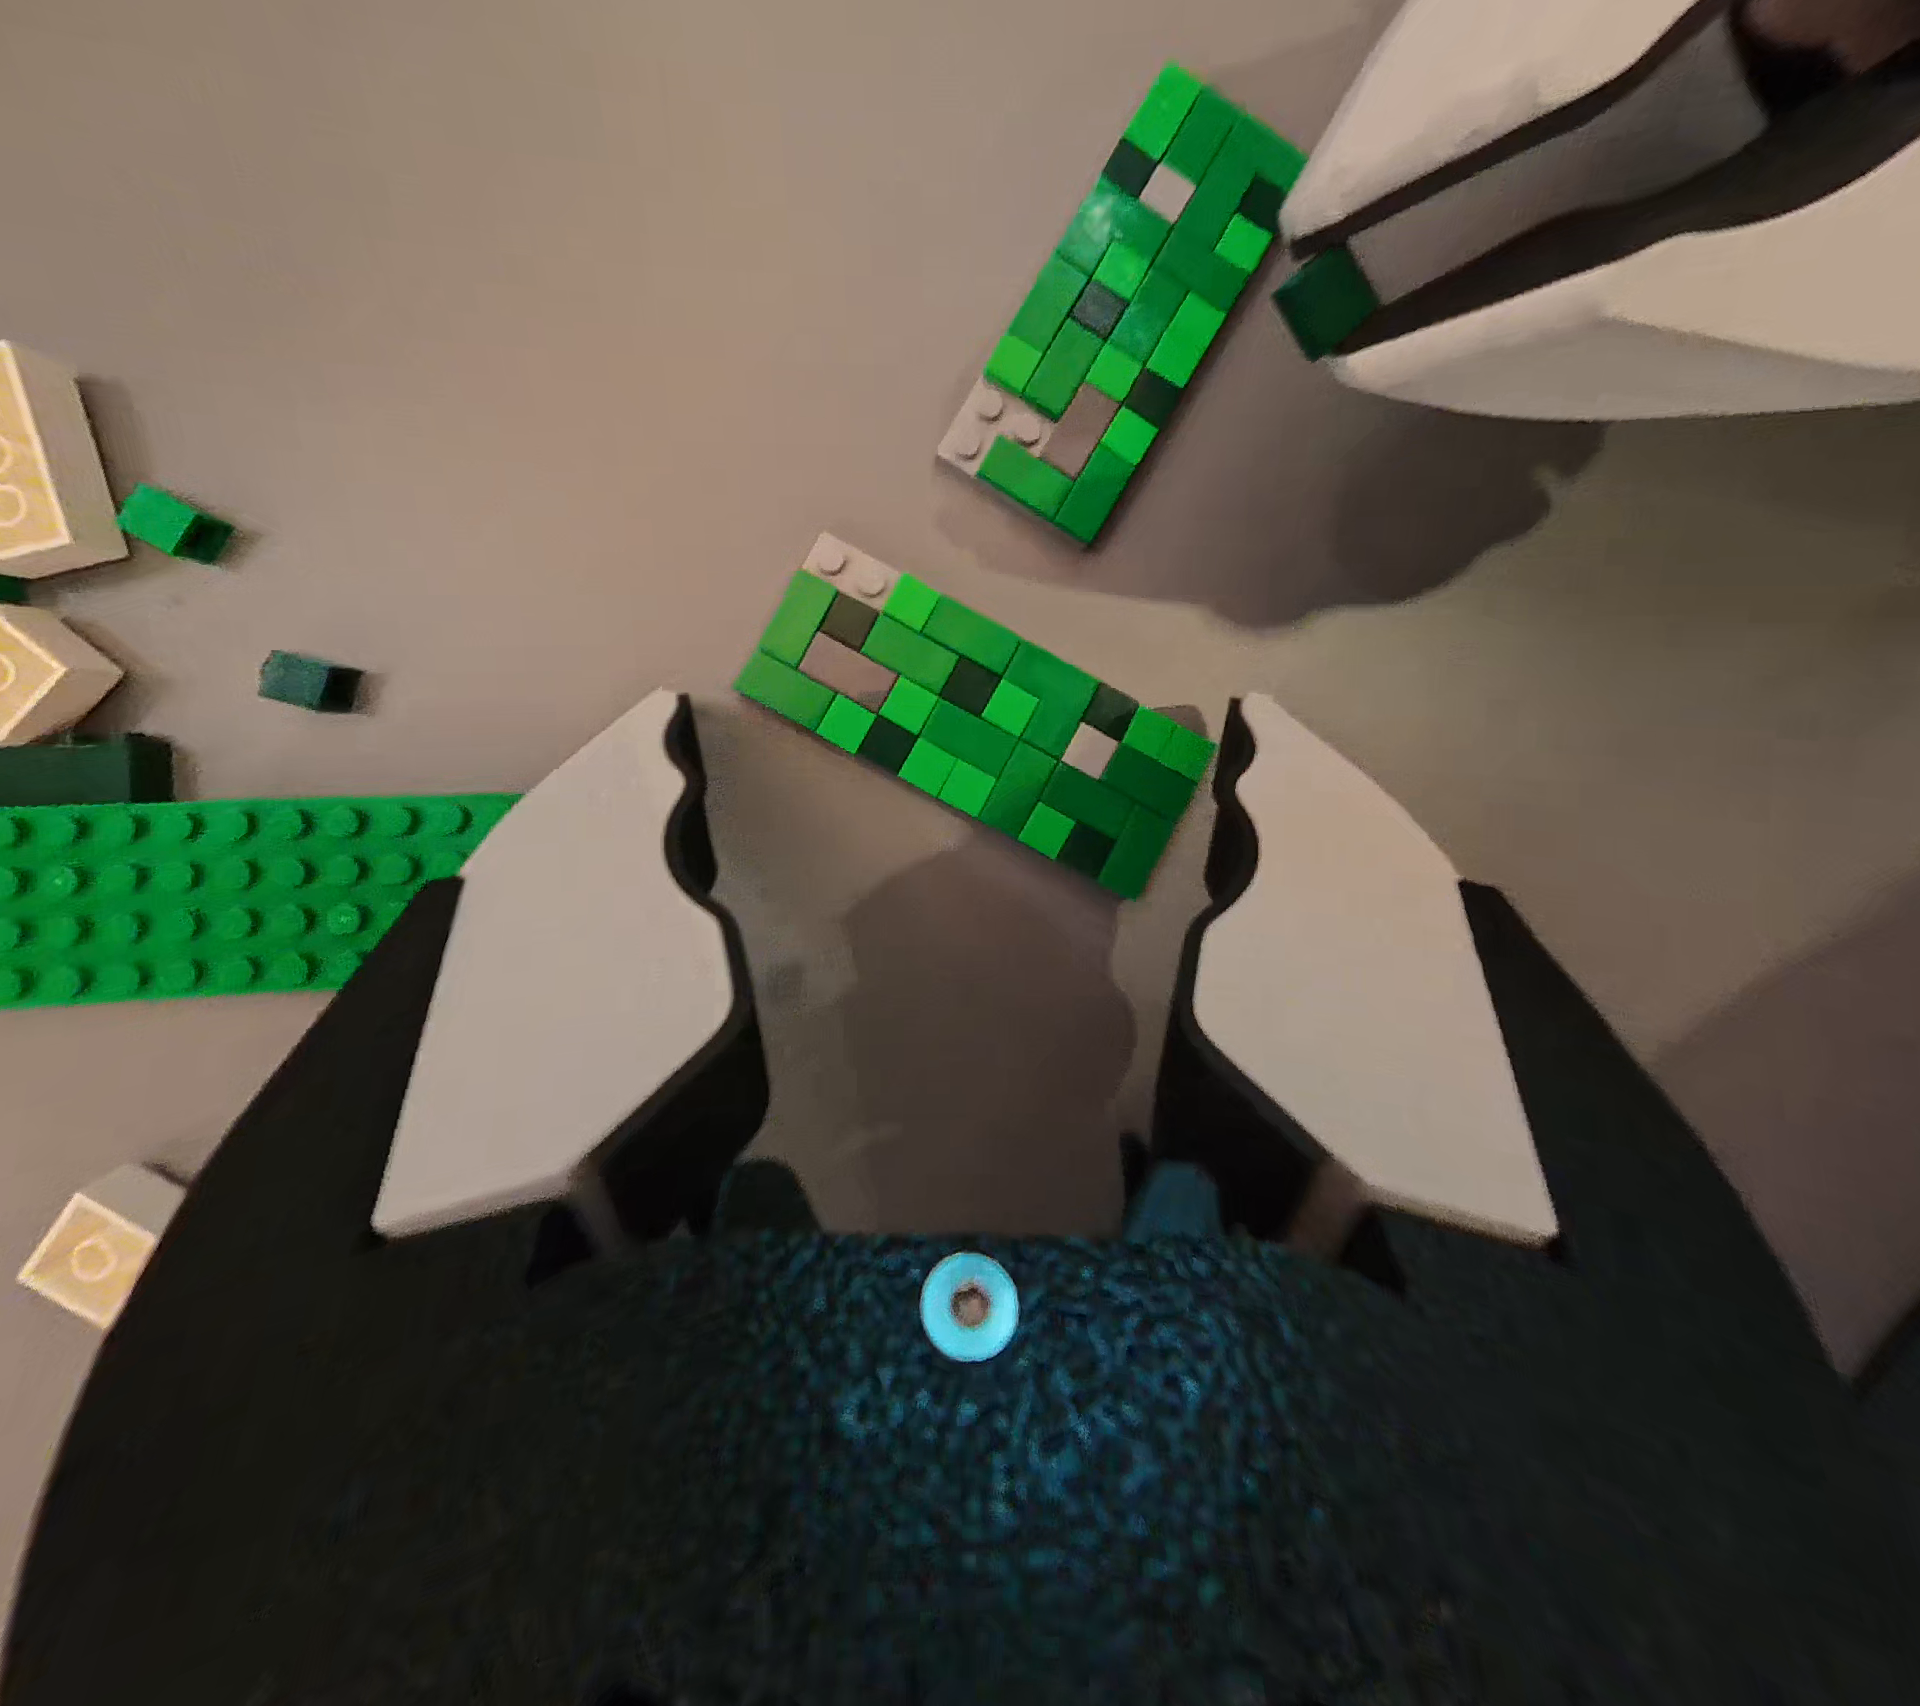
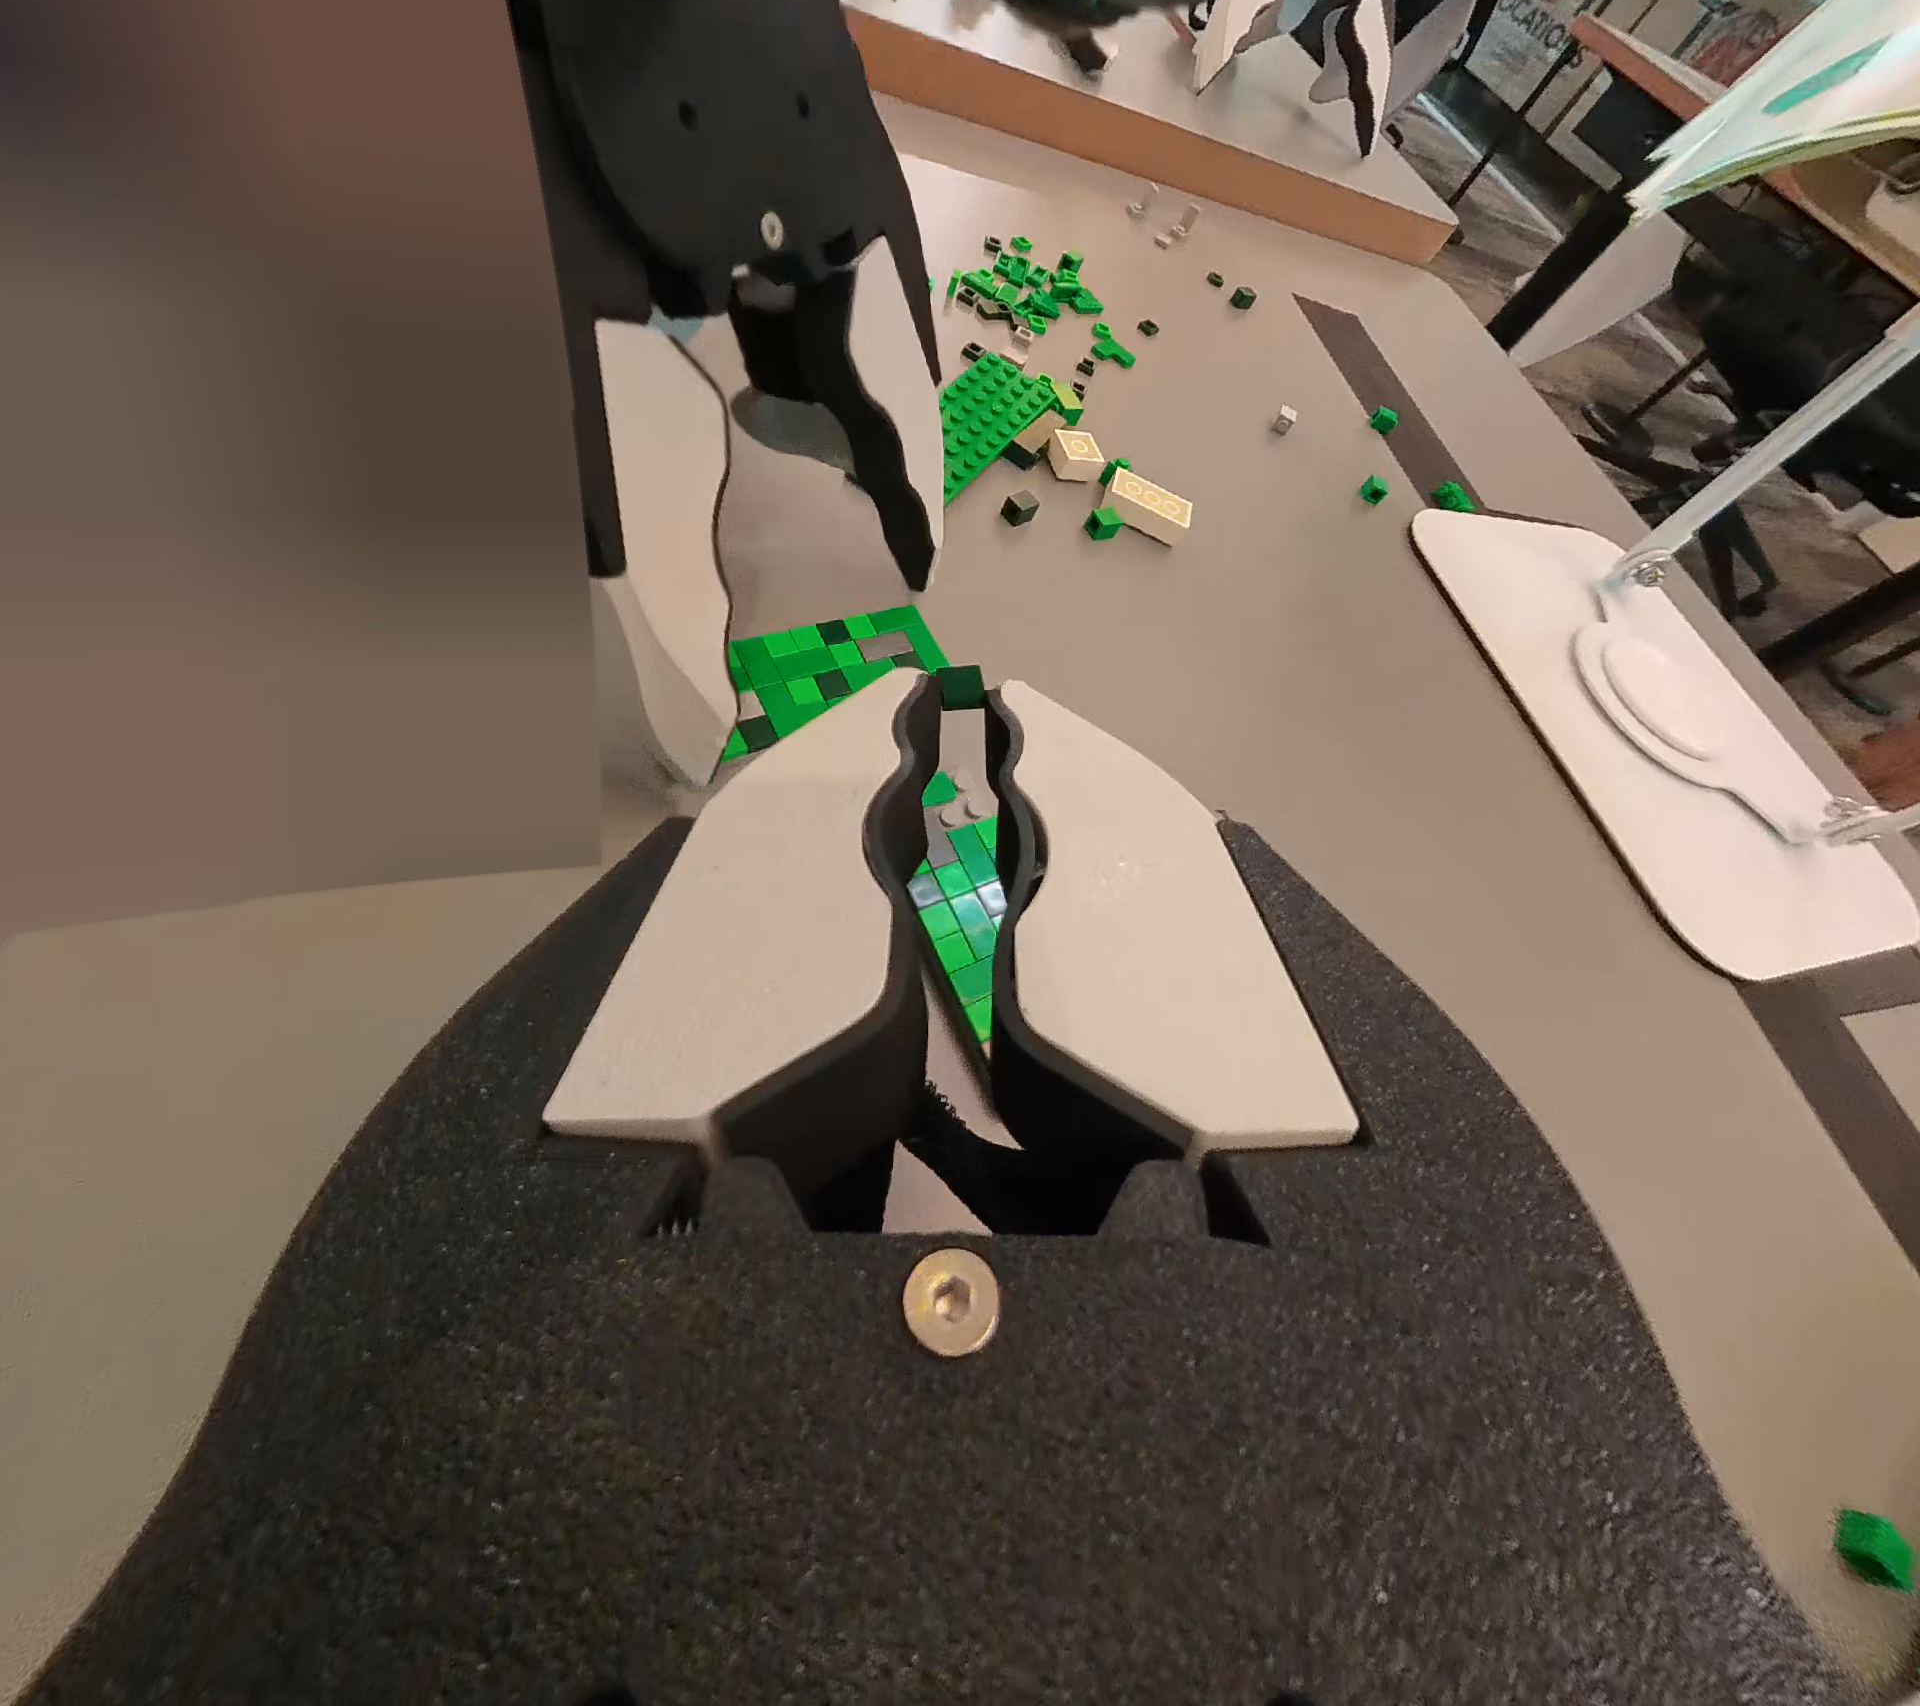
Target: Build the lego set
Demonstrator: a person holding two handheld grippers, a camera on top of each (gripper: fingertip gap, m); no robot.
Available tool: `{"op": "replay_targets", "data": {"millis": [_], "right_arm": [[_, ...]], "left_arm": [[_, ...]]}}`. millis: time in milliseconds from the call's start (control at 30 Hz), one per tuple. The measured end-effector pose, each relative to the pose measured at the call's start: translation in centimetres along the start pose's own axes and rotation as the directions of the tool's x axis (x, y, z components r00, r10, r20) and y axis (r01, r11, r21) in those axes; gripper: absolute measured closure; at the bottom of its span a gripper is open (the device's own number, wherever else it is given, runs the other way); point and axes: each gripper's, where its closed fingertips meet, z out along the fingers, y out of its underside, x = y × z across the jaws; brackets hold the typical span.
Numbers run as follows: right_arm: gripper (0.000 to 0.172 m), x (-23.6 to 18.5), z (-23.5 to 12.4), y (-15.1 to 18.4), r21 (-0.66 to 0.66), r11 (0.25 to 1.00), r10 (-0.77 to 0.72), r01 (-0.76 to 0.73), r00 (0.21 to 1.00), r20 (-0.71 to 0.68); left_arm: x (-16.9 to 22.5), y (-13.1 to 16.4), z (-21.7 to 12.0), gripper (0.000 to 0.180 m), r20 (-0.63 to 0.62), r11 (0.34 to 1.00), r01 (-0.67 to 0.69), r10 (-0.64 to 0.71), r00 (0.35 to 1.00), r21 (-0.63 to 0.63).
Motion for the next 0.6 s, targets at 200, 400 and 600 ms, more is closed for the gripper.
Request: {"op": "replay_targets", "data": {"millis": [200, 400, 600], "right_arm": [[0.164, 0.3, -0.1, 0.0, 0.016, 0.998, 0.053, -0.053, 0.999, 0.004], [0.164, 0.0, 0.0, 0.6, 0.008, 0.996, 0.093, -0.093, 0.995, 0.038], [0.164, 0.2, 1.1, 0.9, -0.018, 0.997, 0.081, -0.08, 0.993, 0.086]], "left_arm": [[-0.9, 0.5, -0.2, 0.084, 0.125, 0.996, -0.061, 0.069, 0.99, -0.063], [-2.1, 2.1, -2.1, 0.094, 0.12, 0.992, -0.107, 0.114, 0.986, -0.063], [-0.7, 2.0, -1.1, 0.1, 0.003, 0.99, -0.126, 0.126, 0.992, -0.058]]}}
